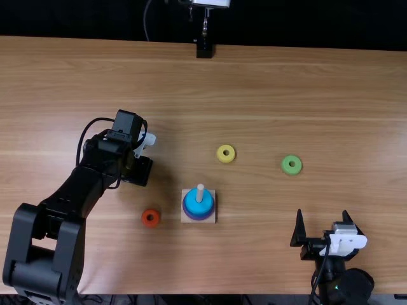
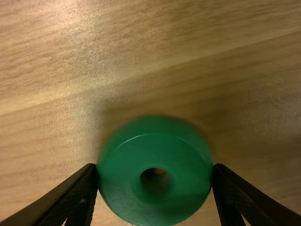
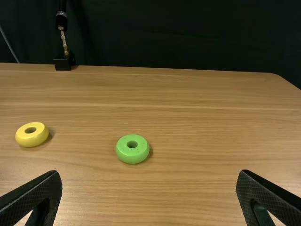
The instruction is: Build the Hanoi tower: stack the rings onto the peg from bottom to top in this color order: purple, dark blue, light blue, dark green, light green, yellow, orange.
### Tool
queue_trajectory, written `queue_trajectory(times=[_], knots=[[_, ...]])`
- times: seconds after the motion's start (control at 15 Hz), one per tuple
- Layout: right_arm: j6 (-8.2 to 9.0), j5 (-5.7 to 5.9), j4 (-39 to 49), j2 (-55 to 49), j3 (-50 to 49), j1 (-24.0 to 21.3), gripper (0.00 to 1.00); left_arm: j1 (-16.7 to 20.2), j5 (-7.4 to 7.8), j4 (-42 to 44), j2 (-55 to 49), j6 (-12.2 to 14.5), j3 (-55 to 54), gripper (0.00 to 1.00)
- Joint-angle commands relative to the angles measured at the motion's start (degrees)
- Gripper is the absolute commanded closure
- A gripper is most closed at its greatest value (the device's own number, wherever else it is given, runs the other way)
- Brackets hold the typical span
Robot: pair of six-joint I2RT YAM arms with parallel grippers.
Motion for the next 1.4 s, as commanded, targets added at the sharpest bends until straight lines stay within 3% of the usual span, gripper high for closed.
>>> queue_trajectory(times=[0.0, 0.27, 0.33, 0.47, 0.6, 0.93, 1.33], knots=[[-0.11, 0.5, -0.3, -0.7, -1.7, -0.4, 0.0, -1.1, -0.24, -2.3, -3.6, -0.7, 4.7, 1.0], [-0.11, 0.5, -0.2, -0.7, -1.7, -0.4, 0.0, -3.7, 0.08, -24.6, -5.3, -0.9, 20.3, 1.0], [-0.11, 0.5, -0.2, -0.6, -1.7, -0.4, 0.0, -5.4, 0.18, -28.5, -5.5, -1.8, 23.9, 1.0], [-0.11, 0.5, -0.3, -0.7, -1.6, -0.4, 0.0, -7.9, 0.82, -34.2, -6.7, -7.0, 28.7, 1.0], [-0.11, 0.5, -0.3, -0.7, -1.7, -0.4, 0.0, -11.2, 0.82, -36.6, -7.5, -11.9, 33.1, 1.0], [-0.11, 0.5, -0.2, -0.7, -1.7, -0.4, 0.0, -18.9, 0.82, -38.0, -9.1, -20.0, 39.4, 1.0], [-0.11, 0.5, -0.2, -0.6, -1.7, -0.4, 0.0, -23.9, 0.71, -39.2, -9.7, -22.6, 39.0, 1.0]])
